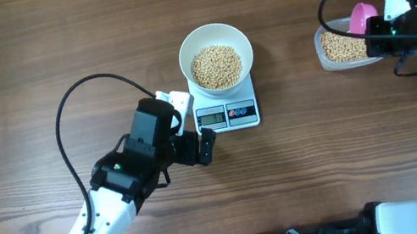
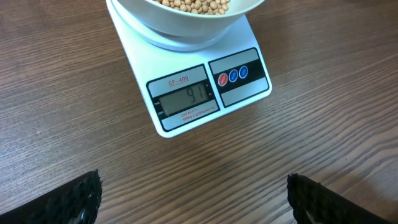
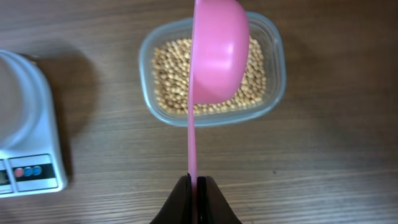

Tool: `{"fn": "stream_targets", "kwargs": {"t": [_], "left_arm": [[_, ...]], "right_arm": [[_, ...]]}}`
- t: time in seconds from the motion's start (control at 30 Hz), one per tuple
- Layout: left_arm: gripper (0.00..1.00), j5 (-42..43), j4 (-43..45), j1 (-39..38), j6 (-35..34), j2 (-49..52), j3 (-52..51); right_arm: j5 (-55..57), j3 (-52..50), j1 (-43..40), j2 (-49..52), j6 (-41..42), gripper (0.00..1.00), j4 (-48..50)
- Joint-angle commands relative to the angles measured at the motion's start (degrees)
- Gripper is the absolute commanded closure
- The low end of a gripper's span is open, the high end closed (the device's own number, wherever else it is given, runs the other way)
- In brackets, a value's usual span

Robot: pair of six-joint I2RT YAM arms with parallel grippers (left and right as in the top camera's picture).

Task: Scoop item into bowl and weigh 150g on scale
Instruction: 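Move the empty scoop back right to the soybean tub, then lower the pink scoop into the tub and drag through soybeans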

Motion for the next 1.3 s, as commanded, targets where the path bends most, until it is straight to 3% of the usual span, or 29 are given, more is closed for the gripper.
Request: {"fn": "stream_targets", "kwargs": {"t": [0.0,0.83,1.27], "left_arm": [[0.00,-0.33,0.11,-0.35,0.70,0.31,1.22],[0.00,-0.33,0.11,-0.35,0.70,0.31,1.22],[0.00,-0.33,0.11,-0.35,0.72,0.31,1.22]], "right_arm": [[4.50,-0.83,-0.11,2.64,1.27,0.96,0.50],[11.85,-0.83,4.83,14.95,1.07,0.96,1.33],[3.67,-0.83,6.64,15.23,-1.81,0.96,0.70]]}}
